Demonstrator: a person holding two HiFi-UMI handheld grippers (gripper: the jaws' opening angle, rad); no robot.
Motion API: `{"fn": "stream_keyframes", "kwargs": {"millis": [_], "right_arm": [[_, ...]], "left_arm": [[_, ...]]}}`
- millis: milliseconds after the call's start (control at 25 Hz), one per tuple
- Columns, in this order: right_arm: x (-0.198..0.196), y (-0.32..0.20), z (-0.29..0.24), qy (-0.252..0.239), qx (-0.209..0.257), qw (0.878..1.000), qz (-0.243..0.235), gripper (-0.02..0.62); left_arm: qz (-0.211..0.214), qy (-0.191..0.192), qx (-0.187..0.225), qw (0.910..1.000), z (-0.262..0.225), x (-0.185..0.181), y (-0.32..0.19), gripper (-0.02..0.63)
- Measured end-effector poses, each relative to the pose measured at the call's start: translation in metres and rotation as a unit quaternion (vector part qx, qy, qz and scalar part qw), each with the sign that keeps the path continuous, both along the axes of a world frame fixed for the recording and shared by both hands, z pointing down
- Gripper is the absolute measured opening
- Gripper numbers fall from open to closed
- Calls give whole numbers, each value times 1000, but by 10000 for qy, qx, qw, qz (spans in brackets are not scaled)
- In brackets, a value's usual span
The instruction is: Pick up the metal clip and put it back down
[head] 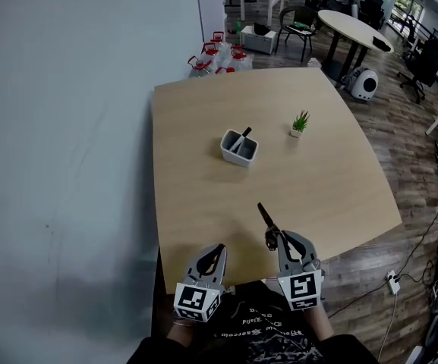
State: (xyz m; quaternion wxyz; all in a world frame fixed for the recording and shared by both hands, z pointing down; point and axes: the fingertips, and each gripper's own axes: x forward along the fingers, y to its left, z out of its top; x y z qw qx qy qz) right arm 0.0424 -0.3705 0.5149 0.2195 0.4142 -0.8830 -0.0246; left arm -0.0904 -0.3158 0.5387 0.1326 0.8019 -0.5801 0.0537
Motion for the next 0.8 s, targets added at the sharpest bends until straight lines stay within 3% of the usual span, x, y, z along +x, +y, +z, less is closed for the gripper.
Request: {"fn": "stream_keyframes", "kwargs": {"millis": [360, 800], "right_arm": [[-48, -30, 1, 498, 189, 9941, -941, 15], [-128, -62, 10, 1004, 479, 9722, -2063, 15]], "left_arm": [[-760, 34, -143, 9970, 3, -28, 3, 8], [-1654, -26, -171, 9861, 3, -68, 12, 8]]}}
